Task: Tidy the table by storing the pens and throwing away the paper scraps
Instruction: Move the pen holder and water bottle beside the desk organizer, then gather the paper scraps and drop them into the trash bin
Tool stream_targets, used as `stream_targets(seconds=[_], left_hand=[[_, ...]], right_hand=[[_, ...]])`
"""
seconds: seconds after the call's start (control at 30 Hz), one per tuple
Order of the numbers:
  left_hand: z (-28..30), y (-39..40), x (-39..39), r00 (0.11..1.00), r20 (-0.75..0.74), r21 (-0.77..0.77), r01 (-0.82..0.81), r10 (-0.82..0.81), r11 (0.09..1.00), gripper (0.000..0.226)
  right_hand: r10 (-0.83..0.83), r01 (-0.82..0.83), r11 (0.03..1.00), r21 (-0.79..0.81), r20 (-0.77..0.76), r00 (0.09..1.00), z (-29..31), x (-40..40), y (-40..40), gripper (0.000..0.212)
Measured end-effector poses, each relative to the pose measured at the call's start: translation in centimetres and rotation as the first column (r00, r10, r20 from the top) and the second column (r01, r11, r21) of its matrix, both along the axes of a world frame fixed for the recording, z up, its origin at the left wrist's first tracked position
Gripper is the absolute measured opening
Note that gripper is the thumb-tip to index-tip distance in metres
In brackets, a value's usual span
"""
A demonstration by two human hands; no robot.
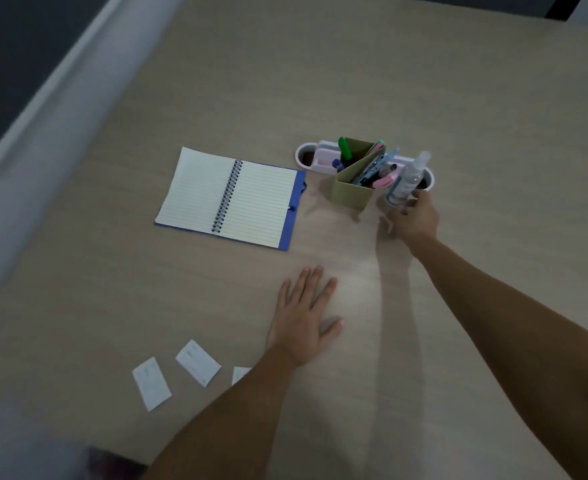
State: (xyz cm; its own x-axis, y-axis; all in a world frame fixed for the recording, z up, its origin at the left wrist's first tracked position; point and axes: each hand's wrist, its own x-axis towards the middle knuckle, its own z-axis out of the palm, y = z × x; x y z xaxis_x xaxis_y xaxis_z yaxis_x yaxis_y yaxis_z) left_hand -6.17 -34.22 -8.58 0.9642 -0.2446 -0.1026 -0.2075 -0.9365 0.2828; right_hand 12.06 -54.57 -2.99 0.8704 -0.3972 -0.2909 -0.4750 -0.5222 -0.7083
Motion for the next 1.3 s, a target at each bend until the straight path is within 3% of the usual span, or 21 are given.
stream_targets(seconds=[0.17, 0.23, 0.3, 0.37, 0.43, 0.47, 0.67, 0.83, 0.97, 1.13, 1.23, 1.3], left_hand=[[1.3, 0.3, -0.2, 0.994, -0.107, -0.052, 0.031, -0.036, 0.998, 0.072], [2.3, 1.1, 0.7, 0.965, -0.245, -0.084, 0.071, -0.089, 0.994, 0.074], [4.1, 2.5, 1.5, 0.901, -0.421, -0.246, -0.004, -0.103, 0.969, 0.071], [6.4, 4.7, 1.0, 0.847, -0.53, -0.496, -0.26, -0.052, 0.828, 0.06], [8.3, 8.3, -0.6, 0.866, -0.493, -0.602, -0.409, 0.084, 0.686, 0.047], [8.9, 10.4, -1.6, 0.875, -0.458, -0.607, -0.437, 0.157, 0.664, 0.041], [8.4, 22.8, -8.3, 0.812, -0.376, -0.442, -0.581, 0.446, 0.683, 0.032], [6.3, 25.8, -12.8, 0.767, -0.497, -0.211, -0.56, 0.405, 0.801, 0.062], [5.9, 24.5, -14.2, 0.804, -0.408, -0.145, -0.524, 0.432, 0.839, 0.072], [5.9, 24.0, -13.6, 0.767, -0.423, -0.079, -0.562, 0.483, 0.823, 0.069], [5.7, 24.4, -13.6, 0.726, -0.495, -0.147, -0.611, 0.477, 0.778, 0.069], [5.6, 24.7, -14.1, 0.704, -0.513, -0.219, -0.661, 0.492, 0.717, 0.06]], right_hand=[[0.017, -0.019, 1.0, -0.009, -0.153, 0.988, 1.5, -4.7, -0.6, 0.063], [0.036, -0.041, 0.999, -0.024, -0.188, 0.981, 2.3, -7.2, -0.6, 0.06], [0.031, -0.035, 0.999, -0.019, -0.208, 0.978, 3.0, -9.7, -0.1, 0.055], [0.033, -0.032, 0.999, 0.008, -0.226, 0.973, 3.9, -12.3, 1.3, 0.048], [0.068, -0.062, 0.998, 0.034, -0.248, 0.966, 4.7, -15.1, 3.4, 0.044], [0.096, -0.088, 0.995, 0.044, -0.26, 0.961, 5.1, -16.4, 4.8, 0.041], [0.333, -0.324, 0.943, 0.078, -0.281, 0.9, 4.3, -23.8, 13.9, 0.033], [0.509, -0.548, 0.835, -0.042, -0.321, 0.799, 2.0, -27.7, 20.0, 0.055], [0.548, -0.64, 0.752, -0.159, -0.388, 0.741, 0.5, -29.4, 22.0, 0.069], [0.514, -0.629, 0.746, -0.22, -0.411, 0.753, 0.0, -29.7, 21.9, 0.06], [0.603, -0.719, 0.666, -0.2, -0.422, 0.677, 1.2, -28.0, 21.9, 0.029], [0.685, -0.792, 0.592, -0.145, -0.426, 0.59, 2.3, -26.5, 22.5, 0.035]])
